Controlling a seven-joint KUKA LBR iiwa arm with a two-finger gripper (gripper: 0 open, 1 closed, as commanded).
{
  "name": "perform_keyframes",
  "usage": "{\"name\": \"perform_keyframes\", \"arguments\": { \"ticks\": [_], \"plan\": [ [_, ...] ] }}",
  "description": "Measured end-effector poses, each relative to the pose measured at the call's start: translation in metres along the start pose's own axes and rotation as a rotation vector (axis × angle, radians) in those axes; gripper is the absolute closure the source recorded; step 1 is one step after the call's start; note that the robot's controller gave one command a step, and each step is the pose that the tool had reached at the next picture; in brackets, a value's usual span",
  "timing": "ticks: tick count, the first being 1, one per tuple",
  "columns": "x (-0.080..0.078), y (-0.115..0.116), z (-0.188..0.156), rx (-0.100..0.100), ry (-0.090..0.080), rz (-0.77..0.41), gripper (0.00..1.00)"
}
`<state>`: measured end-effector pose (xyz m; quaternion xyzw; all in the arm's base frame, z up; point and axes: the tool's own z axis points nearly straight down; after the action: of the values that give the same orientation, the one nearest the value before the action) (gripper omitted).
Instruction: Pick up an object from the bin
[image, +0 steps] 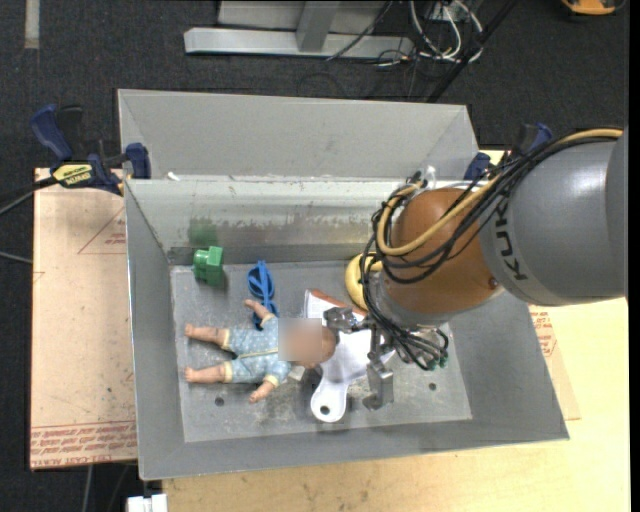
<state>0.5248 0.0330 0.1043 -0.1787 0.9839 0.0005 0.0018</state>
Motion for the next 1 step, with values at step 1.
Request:
{"name": "perform_keyframes", "arguments": {
  "ticks": [1],
  "plan": [
    [-0.0146,0.0335,0.0307,-0.001,-0.003,-0.306,1.00]
  ]
}}
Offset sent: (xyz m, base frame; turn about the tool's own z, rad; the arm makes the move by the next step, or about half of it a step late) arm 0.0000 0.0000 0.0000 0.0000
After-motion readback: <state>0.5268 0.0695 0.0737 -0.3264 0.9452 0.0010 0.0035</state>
